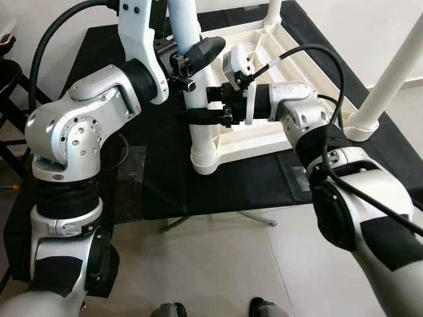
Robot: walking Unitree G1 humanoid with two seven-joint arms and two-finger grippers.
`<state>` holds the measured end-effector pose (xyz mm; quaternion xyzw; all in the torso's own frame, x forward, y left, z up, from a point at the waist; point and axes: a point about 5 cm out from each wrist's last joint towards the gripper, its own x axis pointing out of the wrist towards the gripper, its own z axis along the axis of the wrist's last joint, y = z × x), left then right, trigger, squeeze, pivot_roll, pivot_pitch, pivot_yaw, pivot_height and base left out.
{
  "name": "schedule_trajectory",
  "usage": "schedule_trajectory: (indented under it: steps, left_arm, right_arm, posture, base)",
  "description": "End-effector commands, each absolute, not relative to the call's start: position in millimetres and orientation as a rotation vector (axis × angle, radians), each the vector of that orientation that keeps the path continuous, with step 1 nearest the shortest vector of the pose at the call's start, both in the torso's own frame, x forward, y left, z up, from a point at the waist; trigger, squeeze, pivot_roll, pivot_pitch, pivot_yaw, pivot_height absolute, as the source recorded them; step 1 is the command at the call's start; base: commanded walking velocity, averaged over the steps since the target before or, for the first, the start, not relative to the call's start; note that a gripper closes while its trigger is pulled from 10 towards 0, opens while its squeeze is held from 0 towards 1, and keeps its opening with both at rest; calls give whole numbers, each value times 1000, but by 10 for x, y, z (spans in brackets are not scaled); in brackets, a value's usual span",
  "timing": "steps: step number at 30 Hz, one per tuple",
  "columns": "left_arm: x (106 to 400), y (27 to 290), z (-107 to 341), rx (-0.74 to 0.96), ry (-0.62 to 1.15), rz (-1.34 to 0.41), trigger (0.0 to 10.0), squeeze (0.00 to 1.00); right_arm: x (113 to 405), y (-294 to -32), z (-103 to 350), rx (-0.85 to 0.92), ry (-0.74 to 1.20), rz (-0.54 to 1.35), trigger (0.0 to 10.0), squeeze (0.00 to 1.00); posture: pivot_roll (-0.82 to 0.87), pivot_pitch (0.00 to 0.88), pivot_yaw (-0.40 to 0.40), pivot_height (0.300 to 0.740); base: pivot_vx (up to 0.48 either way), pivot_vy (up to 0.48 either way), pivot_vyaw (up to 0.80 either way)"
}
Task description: Building children table
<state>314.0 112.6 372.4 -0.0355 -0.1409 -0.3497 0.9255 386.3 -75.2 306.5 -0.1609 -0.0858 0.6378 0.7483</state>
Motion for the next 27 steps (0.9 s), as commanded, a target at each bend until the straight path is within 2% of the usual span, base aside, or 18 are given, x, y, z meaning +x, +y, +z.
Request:
schedule_trajectory:
  steps: [1, 3, 4, 6, 7, 9, 11, 15, 19, 22, 23, 24, 26, 27]
  left_arm:
    - [3162, 1176, 3689, -76, -279, -689, 10000, 1000]
    - [3166, 1190, 3696, -77, -287, -677, 10000, 1000]
    - [3181, 1220, 3714, -95, -295, -651, 10000, 1000]
    - [3181, 1220, 3714, -95, -295, -651, 10000, 1000]
    - [3201, 1267, 3741, -113, -302, -634, 10000, 0]
    - [3201, 1267, 3741, -113, -302, -634, 10000, 0]
    - [3246, 1304, 3733, -108, -290, -628, 10000, 0]
    - [3271, 1306, 3731, -92, -286, -628, 10000, 0]
    - [3297, 1445, 3884, -78, -334, -541, 10000, 0]
    - [3301, 1526, 3928, -79, -346, -493, 10000, 0]
    - [3301, 1550, 3921, -76, -348, -481, 10000, 0]
    - [3298, 1562, 3900, -78, -348, -476, 10000, 0]
    - [3296, 1568, 3886, -79, -348, -474, 10000, 0]
    - [3299, 1574, 3865, -87, -347, -467, 10000, 0]
  right_arm:
    - [3888, -756, 2845, -400, -144, 1313, 0, 0]
    - [3898, -764, 2801, -399, -145, 1266, 0, 0]
    - [3922, -732, 2714, -374, -136, 1156, 0, 0]
    - [3922, -732, 2714, -374, -136, 1156, 0, 0]
    - [3846, -542, 2403, -272, -108, 877, 0, 0]
    - [3846, -542, 2403, -272, -108, 877, 0, 0]
    - [3585, -358, 2117, -173, -61, 569, 0, 0]
    - [3570, -275, 2137, -154, -70, 532, 0, 0]
    - [3651, -256, 2228, -142, -95, 522, 0, 0]
    - [3601, -257, 2275, -145, -96, 492, 0, 0]
    - [3596, -268, 2300, -140, -94, 479, 10000, 0]
    - [3578, -263, 2350, -137, -106, 496, 10000, 388]
    - [3567, -256, 2384, -134, -115, 512, 10000, 388]
    - [3561, -251, 2414, -125, -123, 548, 10000, 1000]
  posture:
    - [49, 220, 39, 740]
    - [49, 220, 39, 740]
    - [48, 215, 29, 740]
    - [48, 215, 29, 740]
    - [45, 208, 31, 740]
    - [45, 208, 31, 740]
    - [17, 174, 57, 740]
    - [12, 165, 50, 740]
    - [16, 161, 43, 740]
    - [16, 154, 36, 740]
    - [12, 148, 31, 740]
    - [1, 149, 37, 740]
    - [1, 149, 37, 740]
    - [10, 149, 35, 740]
  base:
    - [0, 0, 0]
    - [0, 0, 0]
    - [0, 0, 0]
    - [0, 0, 0]
    - [0, 0, 0]
    - [0, 0, 0]
    - [0, 0, 0]
    - [0, 0, 0]
    - [0, 0, 0]
    - [0, 0, 0]
    - [0, 0, 0]
    - [0, 0, 0]
    - [0, 0, 0]
    - [0, 0, 0]
